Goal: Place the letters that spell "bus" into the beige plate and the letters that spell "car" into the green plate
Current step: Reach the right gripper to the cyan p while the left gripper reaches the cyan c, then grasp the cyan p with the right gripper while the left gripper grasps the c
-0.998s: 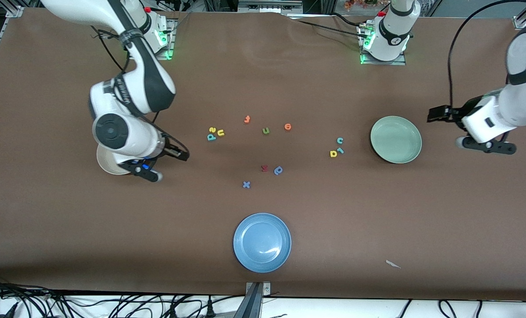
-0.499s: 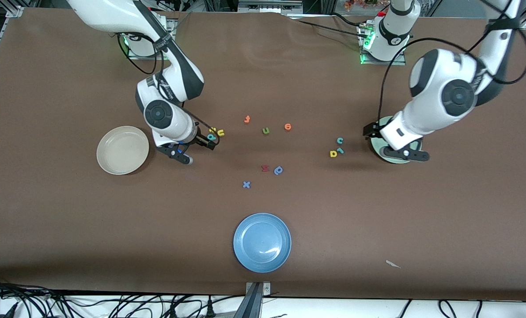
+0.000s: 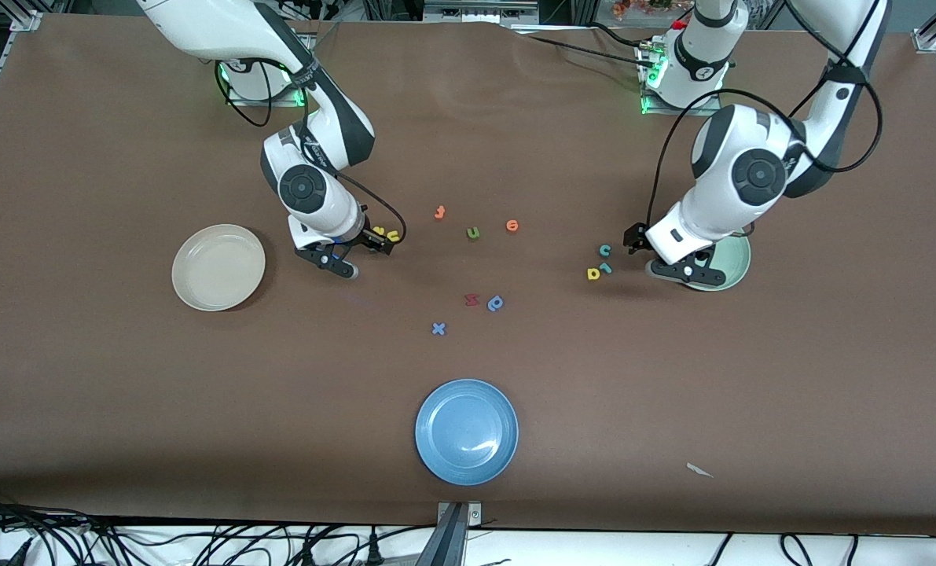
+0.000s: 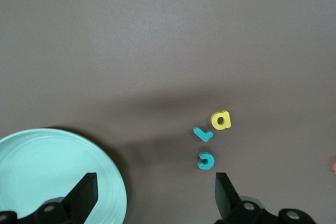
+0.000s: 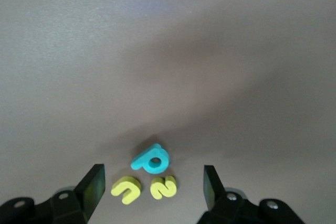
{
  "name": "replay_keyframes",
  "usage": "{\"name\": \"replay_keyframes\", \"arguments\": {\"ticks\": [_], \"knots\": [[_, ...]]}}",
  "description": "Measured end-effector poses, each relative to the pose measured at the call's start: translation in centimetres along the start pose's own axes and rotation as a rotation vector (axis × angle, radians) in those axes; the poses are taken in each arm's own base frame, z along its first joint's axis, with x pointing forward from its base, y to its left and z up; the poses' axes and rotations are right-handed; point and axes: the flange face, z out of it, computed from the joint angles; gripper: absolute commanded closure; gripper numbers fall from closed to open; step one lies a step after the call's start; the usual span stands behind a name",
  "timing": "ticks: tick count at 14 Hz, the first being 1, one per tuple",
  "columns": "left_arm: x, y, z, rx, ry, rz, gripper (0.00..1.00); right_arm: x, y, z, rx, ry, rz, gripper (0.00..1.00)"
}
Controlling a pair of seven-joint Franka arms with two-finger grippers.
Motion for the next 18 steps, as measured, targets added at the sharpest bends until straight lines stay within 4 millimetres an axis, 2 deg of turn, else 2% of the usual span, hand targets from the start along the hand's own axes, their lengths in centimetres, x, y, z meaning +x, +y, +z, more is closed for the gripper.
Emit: {"name": "replay_keyframes", "arguments": {"ticks": [2, 6, 7, 9, 11, 15, 17, 18], "knots": [[-0.1, 0.6, 1.9, 0.002, 0.01, 0.021, 0.02, -0.2, -0.2, 0.8, 0.005, 0.001, -0.005, 0.16], [-1.3, 3.3, 6.3, -0.007, -0.003, 0.074, 0.02, 0.0, -0.2, 2.3, 0.007, -0.003, -0.002, 0.17], [-1.6, 3.7, 7.4, -0.01, -0.013, 0.082, 0.02, 0.0, -0.1, 2.6, 0.006, -0.005, -0.001, 0.2], [-2.3, 4.4, 9.2, -0.01, -0.045, 0.094, 0.02, 0.0, -0.1, 3.1, 0.004, -0.01, 0.0, 0.36], [-3.5, 5.3, 10.7, -0.006, -0.08, 0.087, 0.01, 0.0, -0.1, 3.3, 0.004, -0.01, 0.0, 0.38], [-5.4, 8.0, 12.7, 0.008, -0.125, 0.099, 0.01, -0.1, -0.2, 3.1, 0.006, -0.007, -0.001, 0.39], [-5.7, 8.6, 13.1, 0.012, -0.133, 0.11, 0.11, -0.1, -0.2, 3.1, 0.006, -0.007, -0.002, 0.48], [-5.7, 8.5, 13.2, 0.019, -0.133, 0.119, 0.11, -0.1, -0.2, 3.1, 0.007, -0.007, -0.003, 0.52]]}}
